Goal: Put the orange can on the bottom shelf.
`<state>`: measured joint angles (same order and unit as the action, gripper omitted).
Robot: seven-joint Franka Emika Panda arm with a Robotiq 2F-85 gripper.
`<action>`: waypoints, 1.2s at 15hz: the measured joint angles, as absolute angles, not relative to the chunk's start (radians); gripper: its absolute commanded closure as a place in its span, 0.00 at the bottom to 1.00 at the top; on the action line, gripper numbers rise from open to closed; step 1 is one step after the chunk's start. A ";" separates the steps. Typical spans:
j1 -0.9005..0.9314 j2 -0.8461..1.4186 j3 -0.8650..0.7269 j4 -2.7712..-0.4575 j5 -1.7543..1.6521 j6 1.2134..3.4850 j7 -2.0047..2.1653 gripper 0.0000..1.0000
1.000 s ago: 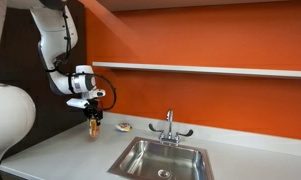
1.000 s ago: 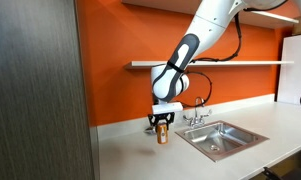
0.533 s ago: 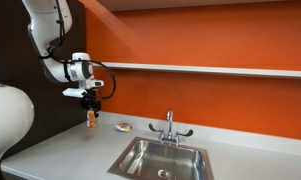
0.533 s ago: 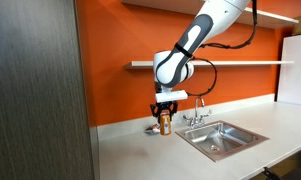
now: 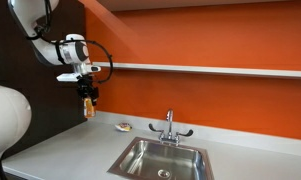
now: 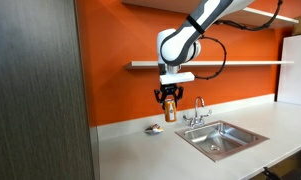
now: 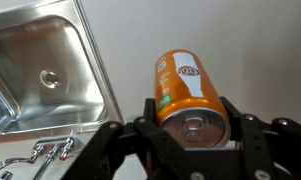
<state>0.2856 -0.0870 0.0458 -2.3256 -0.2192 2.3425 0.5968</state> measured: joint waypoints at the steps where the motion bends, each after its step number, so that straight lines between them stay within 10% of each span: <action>1: 0.273 -0.113 0.056 -2.326 -0.219 2.317 0.597 0.62; 18: 0.140 -0.448 0.174 -2.242 -0.216 1.987 0.597 0.62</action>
